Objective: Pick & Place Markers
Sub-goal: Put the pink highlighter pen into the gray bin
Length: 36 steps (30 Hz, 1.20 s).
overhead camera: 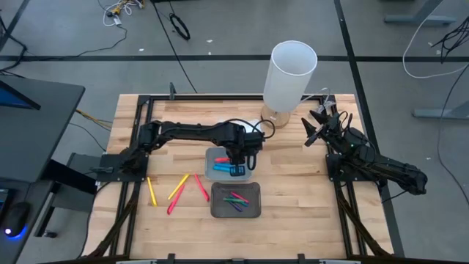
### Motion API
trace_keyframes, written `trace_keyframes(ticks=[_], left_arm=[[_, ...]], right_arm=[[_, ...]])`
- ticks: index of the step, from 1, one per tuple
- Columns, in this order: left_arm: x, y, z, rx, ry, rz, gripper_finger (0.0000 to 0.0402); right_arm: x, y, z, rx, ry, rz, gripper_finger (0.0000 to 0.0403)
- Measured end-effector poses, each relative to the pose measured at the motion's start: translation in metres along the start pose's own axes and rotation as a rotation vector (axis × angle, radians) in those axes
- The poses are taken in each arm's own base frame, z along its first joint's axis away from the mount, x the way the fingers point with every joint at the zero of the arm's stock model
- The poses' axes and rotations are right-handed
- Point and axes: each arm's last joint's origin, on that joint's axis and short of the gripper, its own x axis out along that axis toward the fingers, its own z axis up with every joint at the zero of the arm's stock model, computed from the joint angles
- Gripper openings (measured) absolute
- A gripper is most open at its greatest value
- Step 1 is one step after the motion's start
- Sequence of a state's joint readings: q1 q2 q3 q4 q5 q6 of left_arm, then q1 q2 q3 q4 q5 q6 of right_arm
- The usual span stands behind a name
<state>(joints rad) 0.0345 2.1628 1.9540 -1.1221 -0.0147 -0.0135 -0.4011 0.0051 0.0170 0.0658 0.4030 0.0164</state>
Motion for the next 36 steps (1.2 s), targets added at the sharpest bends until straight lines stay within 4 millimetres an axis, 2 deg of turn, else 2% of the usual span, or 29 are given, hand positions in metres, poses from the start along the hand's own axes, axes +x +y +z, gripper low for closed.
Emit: trace_keyframes(ticks=[4, 12, 20, 29, 36], left_arm=[[0.011, 0.000, 0.000, 0.000, -0.034, -0.002, 0.0073], [0.037, 0.000, -0.013, 0.023, 0.021, -0.023, 0.0073], [0.054, 0.003, -0.019, 0.023, 0.012, -0.014, 0.0073], [0.062, 0.005, -0.023, 0.110, 0.008, 0.038, 0.0073], [0.062, 0.006, -0.020, 0.096, -0.017, 0.012, 0.0074]], right_arm=[[0.000, 0.000, 0.000, 0.000, -0.001, 0.000, 0.0251], [0.000, 0.000, 0.000, 0.001, -0.001, 0.000, 0.0251], [0.000, 0.000, 0.000, 0.001, -0.001, 0.000, 0.0251], [0.000, 0.000, 0.000, 0.000, -0.001, 0.000, 0.0251], [0.000, 0.000, 0.000, 0.000, 0.000, 0.000, 0.0251]])
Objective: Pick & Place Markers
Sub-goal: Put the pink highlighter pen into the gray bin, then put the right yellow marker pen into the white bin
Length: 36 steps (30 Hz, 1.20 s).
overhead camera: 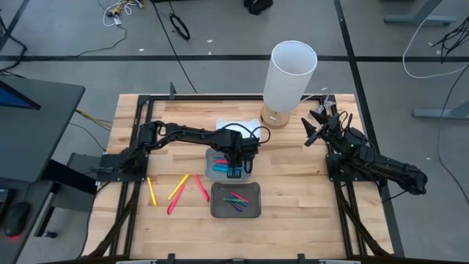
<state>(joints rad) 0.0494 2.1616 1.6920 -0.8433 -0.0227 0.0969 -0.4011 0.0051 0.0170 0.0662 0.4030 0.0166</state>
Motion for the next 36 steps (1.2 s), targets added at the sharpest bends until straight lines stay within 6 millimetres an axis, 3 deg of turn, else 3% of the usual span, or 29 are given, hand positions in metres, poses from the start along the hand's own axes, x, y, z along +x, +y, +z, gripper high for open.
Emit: trace_keyframes(ticks=[17, 28, 36], left_arm=[[0.0000, -0.0019, 0.0004, -0.058, -0.006, -0.045, 0.0153], [-0.0001, -0.0012, 0.0010, -0.130, -0.010, -0.026, 0.0228], [-0.0001, -0.0019, 0.0011, -0.129, -0.011, -0.046, 0.0236]], right_arm=[[0.0000, 0.0000, 0.0000, 0.000, 0.000, 0.000, 0.0251], [0.0000, 0.0000, 0.0001, 0.000, 0.000, 0.000, 0.0251], [0.0000, 0.0000, 0.0000, 0.000, 0.000, 0.000, 0.0251]])
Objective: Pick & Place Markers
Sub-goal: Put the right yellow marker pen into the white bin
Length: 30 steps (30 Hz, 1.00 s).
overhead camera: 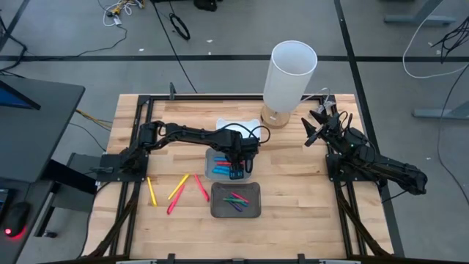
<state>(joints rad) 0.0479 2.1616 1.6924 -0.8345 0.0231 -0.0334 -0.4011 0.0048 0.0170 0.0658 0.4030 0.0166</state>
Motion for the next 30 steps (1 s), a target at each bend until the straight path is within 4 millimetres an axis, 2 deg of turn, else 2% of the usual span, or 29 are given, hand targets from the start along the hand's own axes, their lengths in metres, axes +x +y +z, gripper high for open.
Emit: trace_keyframes(ticks=[3, 6, 20, 26, 30], left_arm=[[0.000, 0.000, 0.000, -0.001, 0.001, 0.000, 0.0236], [-0.009, 0.000, 0.000, -0.008, 0.005, 0.000, 0.0236], [-0.076, -0.010, -0.003, -0.135, -0.092, -0.019, 0.0236], [-0.107, -0.009, -0.013, -0.225, -0.102, -0.023, 0.0236], [-0.121, -0.007, -0.025, -0.284, -0.042, -0.014, 0.0236]], right_arm=[[0.000, 0.000, 0.000, 0.000, 0.000, 0.000, 0.0251], [0.000, 0.000, 0.000, 0.000, 0.000, 0.000, 0.0251], [0.000, 0.000, 0.000, 0.000, 0.000, 0.000, 0.0251], [0.000, 0.000, 0.000, 0.000, 0.000, 0.000, 0.0251], [0.000, 0.000, 0.000, 0.000, 0.000, 0.000, 0.0251]])
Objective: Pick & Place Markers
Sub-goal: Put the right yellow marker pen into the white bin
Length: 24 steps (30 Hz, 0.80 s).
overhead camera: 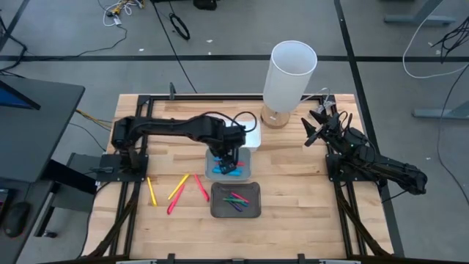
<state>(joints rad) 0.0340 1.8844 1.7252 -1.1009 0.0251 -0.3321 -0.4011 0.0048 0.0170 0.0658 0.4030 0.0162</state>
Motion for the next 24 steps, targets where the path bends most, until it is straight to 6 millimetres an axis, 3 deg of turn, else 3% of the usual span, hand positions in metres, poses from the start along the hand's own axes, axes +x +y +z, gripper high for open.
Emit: trace_keyframes(ticks=[10, 16, 24], left_arm=[[-0.036, 0.010, -0.024, -0.109, 0.094, 0.042, 0.0236], [-0.045, 0.008, -0.033, -0.182, 0.112, 0.052, 0.0236], [-0.036, 0.009, -0.063, -0.251, 0.127, 0.083, 0.0236]], right_arm=[[0.000, 0.000, 0.000, 0.000, 0.000, 0.000, 0.0251], [0.000, 0.000, 0.000, 0.000, -0.001, 0.000, 0.0251], [0.000, 0.000, 0.000, 0.000, 0.000, 0.000, 0.0251]])
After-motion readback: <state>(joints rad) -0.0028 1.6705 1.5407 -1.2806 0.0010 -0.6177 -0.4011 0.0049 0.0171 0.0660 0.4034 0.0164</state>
